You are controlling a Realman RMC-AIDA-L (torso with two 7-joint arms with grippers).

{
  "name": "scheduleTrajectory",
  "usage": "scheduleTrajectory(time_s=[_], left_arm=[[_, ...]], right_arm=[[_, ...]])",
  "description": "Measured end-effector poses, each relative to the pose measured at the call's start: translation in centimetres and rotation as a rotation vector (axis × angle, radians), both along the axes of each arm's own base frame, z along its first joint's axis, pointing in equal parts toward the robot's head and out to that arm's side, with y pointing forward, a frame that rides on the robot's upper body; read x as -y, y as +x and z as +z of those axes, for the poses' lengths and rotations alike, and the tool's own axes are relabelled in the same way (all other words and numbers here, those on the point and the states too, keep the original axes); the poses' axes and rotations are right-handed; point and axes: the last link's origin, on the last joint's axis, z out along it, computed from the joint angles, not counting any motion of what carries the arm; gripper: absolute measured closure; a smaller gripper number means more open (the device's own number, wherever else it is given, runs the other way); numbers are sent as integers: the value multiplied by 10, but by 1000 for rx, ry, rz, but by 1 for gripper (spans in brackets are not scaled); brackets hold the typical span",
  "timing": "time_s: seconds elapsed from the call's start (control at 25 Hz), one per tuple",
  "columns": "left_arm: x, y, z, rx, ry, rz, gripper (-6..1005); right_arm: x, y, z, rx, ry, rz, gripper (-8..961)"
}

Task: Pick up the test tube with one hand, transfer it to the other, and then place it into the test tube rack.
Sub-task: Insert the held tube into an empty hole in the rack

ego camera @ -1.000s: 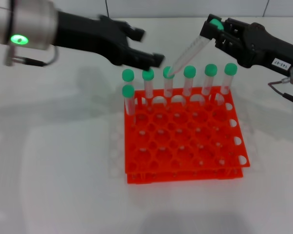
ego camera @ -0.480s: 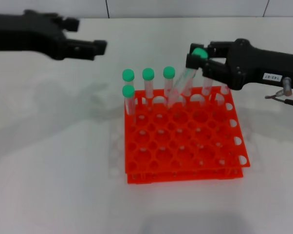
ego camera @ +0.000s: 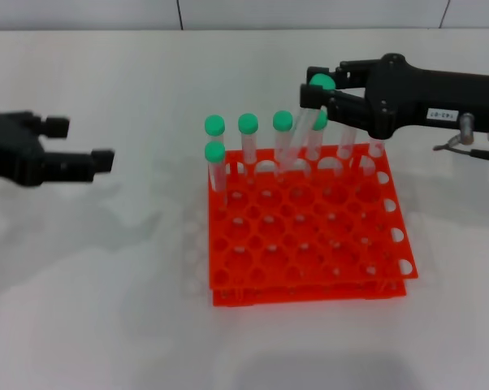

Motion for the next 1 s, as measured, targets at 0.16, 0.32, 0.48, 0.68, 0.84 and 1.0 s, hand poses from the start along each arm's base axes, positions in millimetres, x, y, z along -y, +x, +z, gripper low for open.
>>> scheduleTrajectory(time_s=[0.16,0.32,0.48,0.68,0.84,1.0], left_arm=[[9,-14,-1,-24,3,-5,124],[16,-23,-2,-47,4,-17,125],[21,-30,-3,-66,1,-32,125],[23,-37,-6,-75,-6,-51,125],[23,-42,-11,-65,-15,-54,126],[22,-45,-12,-68,-6,-62,126]], right_arm=[[-3,-6,-7,41,8,-9,695],[-4,-11,-12,67,9,-16,695],[-5,-13,-12,65,-2,-35,696],[-8,-14,-12,57,-3,-73,696],[-10,-18,-16,66,-8,-77,696],[-9,-24,-22,86,-13,-67,696]])
